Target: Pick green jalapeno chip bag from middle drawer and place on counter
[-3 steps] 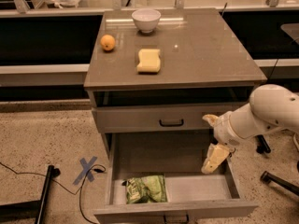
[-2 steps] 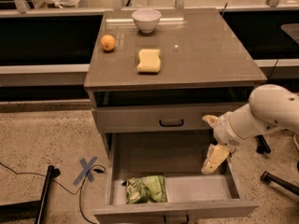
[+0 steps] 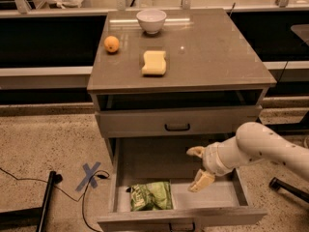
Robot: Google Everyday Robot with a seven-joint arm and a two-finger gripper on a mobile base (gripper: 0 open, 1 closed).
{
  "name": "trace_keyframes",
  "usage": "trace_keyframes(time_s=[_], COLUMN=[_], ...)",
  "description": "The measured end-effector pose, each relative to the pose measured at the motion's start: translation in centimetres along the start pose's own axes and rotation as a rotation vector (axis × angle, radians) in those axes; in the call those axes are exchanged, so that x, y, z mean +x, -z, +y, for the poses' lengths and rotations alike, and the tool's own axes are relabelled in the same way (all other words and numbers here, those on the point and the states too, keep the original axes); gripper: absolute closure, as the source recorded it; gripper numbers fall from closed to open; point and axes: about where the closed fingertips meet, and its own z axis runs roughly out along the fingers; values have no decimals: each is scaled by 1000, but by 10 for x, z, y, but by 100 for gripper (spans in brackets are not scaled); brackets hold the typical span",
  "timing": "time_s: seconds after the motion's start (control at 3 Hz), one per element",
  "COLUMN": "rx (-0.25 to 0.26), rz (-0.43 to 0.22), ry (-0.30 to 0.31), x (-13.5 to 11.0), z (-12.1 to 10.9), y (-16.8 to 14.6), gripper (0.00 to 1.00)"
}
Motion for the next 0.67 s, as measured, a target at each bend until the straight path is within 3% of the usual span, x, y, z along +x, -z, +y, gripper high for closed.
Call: trace_keyframes(time_s=[0.67], rx=[-102], rz=[6], ry=[42], x=[3], z=[26], y=[-83], gripper=[25])
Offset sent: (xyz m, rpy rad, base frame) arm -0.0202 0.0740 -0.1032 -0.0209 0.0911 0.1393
